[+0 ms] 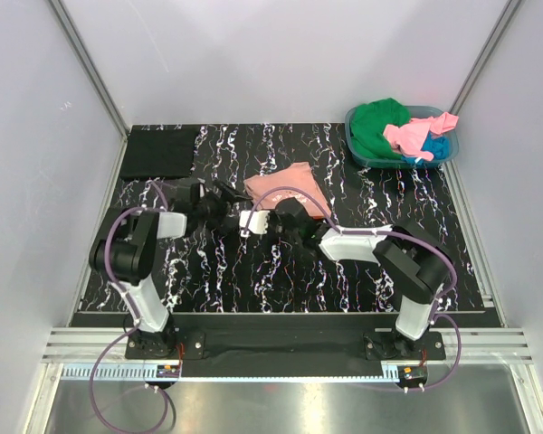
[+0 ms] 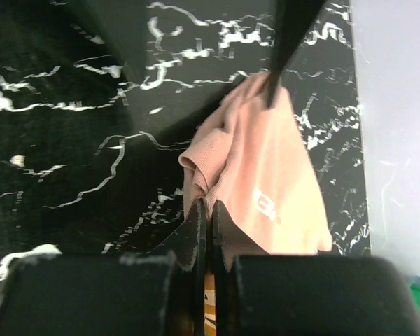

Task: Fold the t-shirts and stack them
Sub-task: Neatly place the folded tshirt to the corner

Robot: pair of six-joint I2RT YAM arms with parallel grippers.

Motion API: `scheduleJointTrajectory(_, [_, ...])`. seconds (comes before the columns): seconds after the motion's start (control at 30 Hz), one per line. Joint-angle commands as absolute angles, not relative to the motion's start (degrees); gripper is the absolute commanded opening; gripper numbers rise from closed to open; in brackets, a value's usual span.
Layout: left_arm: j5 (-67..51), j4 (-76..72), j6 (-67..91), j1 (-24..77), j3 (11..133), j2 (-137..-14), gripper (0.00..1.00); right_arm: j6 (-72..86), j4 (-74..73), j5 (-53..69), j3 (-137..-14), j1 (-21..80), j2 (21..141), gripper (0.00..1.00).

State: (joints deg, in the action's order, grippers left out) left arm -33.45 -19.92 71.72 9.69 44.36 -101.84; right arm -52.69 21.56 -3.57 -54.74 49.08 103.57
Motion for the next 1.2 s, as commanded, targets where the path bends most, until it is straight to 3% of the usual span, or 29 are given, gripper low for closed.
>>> scheduleJointTrajectory(0.0, [-30.2, -21.9, 77.3, 11.3, 48.3, -106.9, 0.97, -49.9, 23.8, -3.3, -55.3, 48.2, 99.7, 0.0])
scheduleJointTrajectory(0.47, [-23.0, -21.4, 85.0, 13.4, 55.2, -115.4, 0.98, -46.8, 23.7, -0.8, -56.2, 46.2, 98.4, 0.0])
scheduleJointTrajectory(1.17, [-16.2, -13.5, 82.5, 14.9, 63.0, -120.0, 0.78, -42.5, 26.3, -0.4, -56.8, 46.0, 99.0, 0.0])
